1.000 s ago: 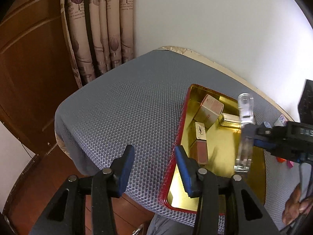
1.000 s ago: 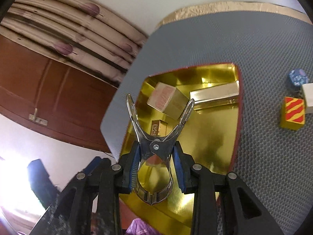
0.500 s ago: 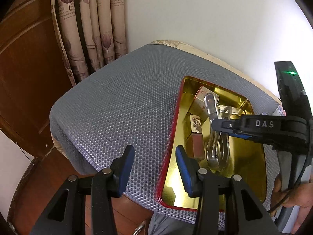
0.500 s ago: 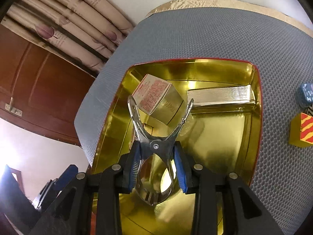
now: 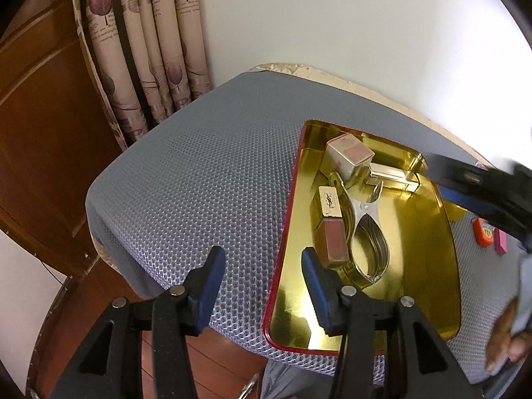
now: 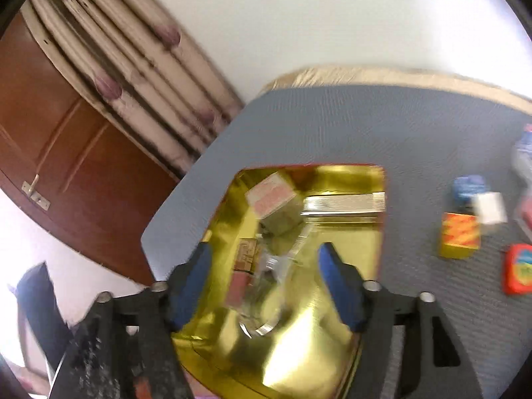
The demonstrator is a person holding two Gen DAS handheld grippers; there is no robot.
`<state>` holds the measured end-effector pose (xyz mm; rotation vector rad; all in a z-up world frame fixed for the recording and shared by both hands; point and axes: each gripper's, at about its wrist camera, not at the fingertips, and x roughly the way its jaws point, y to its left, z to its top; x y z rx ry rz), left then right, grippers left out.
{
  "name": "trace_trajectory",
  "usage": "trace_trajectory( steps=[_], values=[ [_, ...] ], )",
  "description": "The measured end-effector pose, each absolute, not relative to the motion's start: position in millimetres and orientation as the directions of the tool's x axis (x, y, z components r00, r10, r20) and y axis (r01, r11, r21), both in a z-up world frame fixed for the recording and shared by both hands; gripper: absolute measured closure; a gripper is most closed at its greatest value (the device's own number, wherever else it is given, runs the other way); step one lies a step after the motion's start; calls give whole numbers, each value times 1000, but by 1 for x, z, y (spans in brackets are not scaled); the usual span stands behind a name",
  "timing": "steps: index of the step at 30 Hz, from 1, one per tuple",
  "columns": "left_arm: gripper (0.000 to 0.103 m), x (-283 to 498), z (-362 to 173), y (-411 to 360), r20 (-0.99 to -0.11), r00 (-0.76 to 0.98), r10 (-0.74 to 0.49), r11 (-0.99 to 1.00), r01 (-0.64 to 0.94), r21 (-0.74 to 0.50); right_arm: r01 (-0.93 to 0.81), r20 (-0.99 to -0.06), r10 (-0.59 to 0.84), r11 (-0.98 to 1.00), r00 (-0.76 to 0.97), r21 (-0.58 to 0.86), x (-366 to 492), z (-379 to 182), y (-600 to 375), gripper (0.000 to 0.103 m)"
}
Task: Organize rigid objects
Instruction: 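Lower the silver clip into the tin and open the right tool, then grasp the red-yellow striped cube with the left tool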
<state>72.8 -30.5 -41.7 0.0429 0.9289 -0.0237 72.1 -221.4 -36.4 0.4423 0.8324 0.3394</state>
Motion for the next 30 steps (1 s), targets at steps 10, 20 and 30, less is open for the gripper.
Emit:
trace_trajectory(
  steps=[10, 20, 30],
  values=[
    [54, 57, -34, -57, -775, 629, -64, 985, 163, 50, 296, -754, -139, 952, 642, 77, -46, -74, -385, 21],
    [52, 38, -13, -143, -787, 565, -248, 896, 443, 36, 473, -769, -303, 881, 562, -1, -101, -106, -493, 14],
    [51, 102, -23, -253, -873, 373, -315, 841, 536, -75, 449, -761, -234, 890, 605, 83, -104, -103, -490, 5]
  ],
)
